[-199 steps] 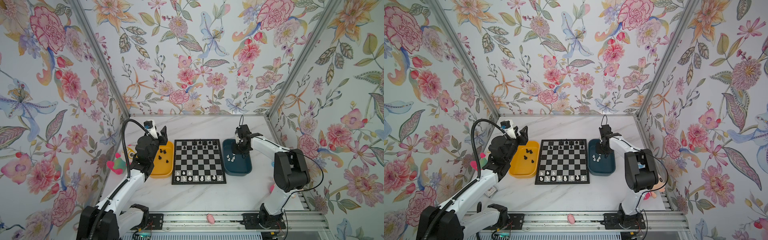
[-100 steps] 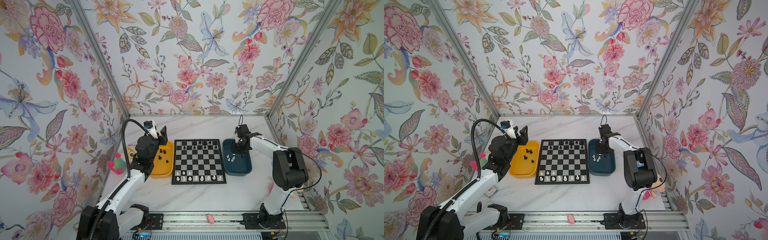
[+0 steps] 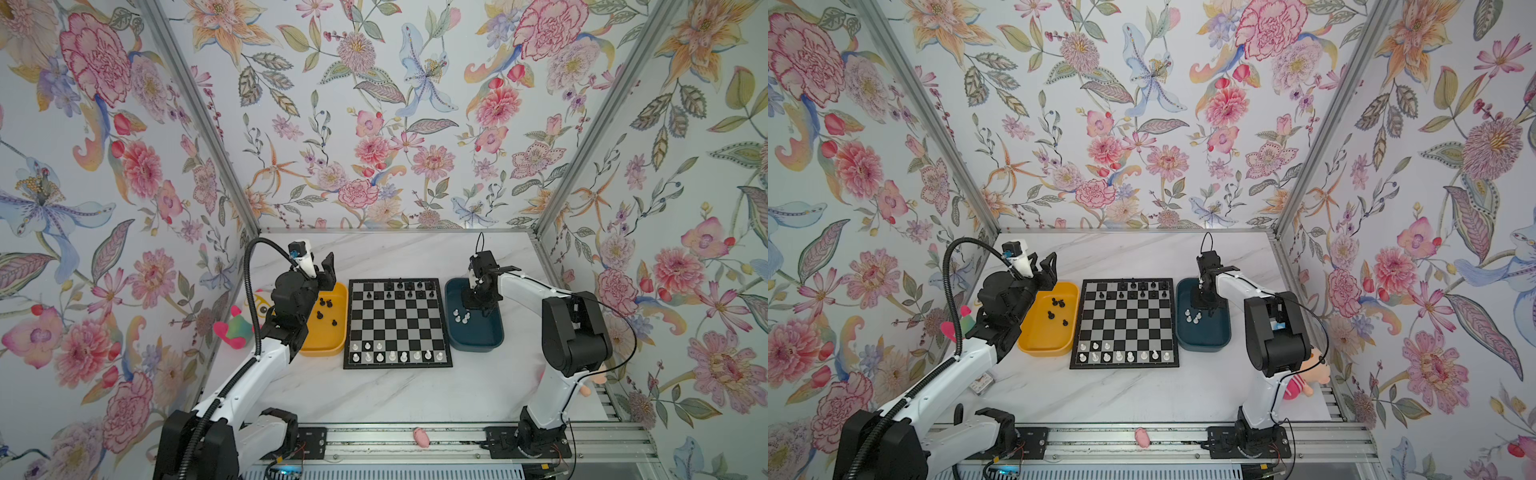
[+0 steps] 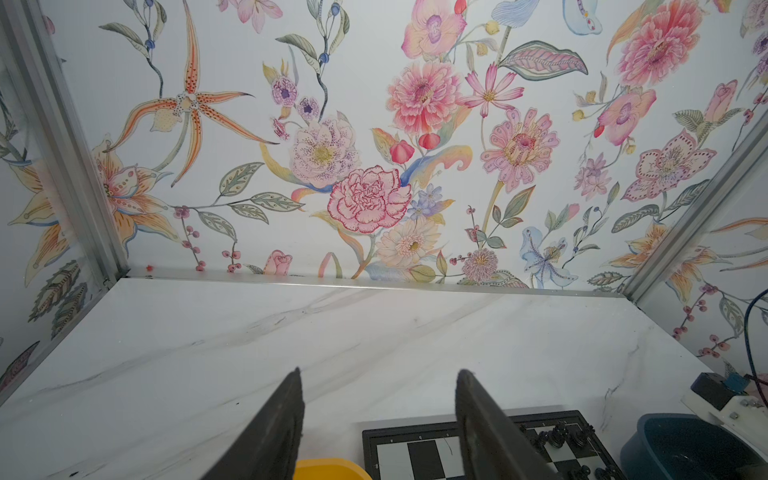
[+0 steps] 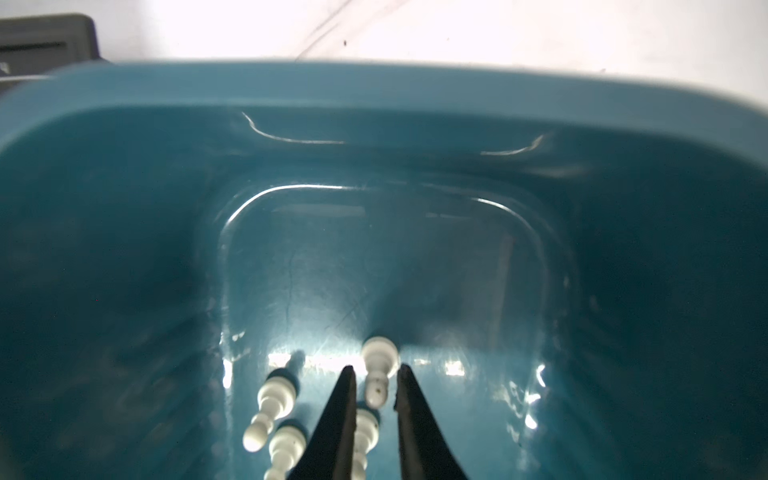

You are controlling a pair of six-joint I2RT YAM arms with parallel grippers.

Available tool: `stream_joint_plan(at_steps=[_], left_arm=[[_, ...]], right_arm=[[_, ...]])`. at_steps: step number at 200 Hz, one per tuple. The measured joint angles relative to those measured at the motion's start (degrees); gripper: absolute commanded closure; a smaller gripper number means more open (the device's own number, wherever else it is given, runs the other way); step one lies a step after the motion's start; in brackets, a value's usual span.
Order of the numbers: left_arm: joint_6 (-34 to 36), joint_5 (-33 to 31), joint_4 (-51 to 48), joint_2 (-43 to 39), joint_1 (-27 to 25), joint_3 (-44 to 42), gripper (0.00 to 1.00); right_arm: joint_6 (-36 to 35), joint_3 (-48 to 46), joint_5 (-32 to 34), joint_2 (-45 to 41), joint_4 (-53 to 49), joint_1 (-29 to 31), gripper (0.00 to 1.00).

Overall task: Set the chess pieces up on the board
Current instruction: 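Close the right gripper on the white pawn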

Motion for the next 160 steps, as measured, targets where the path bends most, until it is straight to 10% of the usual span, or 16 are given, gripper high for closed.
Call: stream_joint_plan(at_steps=[160], left_arm=[[-0.13,0.02,0.00,0.02,0.11,0.00,0.41]], right_arm=[[0.02,0.52,0.24,1.09,0.07,0.00,0.83]])
